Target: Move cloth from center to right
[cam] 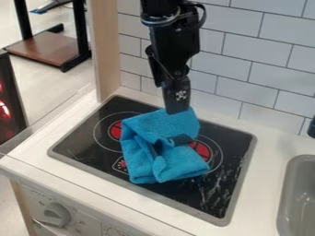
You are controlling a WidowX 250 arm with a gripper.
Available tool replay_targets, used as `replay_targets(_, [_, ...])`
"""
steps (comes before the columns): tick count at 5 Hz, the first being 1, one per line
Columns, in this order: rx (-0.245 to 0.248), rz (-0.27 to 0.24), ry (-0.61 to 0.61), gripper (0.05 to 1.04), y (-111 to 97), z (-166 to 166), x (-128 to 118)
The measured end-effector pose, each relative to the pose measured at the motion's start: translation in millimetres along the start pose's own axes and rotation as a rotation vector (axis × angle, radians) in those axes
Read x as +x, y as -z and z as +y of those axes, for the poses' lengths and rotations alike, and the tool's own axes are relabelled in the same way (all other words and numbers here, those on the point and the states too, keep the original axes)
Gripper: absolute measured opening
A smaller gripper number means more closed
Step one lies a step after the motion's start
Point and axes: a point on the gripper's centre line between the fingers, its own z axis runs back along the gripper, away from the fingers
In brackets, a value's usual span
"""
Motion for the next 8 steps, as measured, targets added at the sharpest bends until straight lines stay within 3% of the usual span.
replay_targets(1, [-0.016, 0.019, -0.002, 0.999, 6.1, -3.0, -3.1])
replay_targets(3, [-0.025, 0.168, -0.042, 0.999, 42.5, 0.1, -26.5])
replay_targets(4, [-0.032, 0.191, -0.081, 0.999, 59.3, 2.5, -36.1])
replay_targets(5, [-0.012, 0.244, -0.137, 0.999, 87.9, 1.3, -48.2])
replay_targets(8, [0.03, 0.246, -0.247, 0.999, 104.6, -4.3, -44.5])
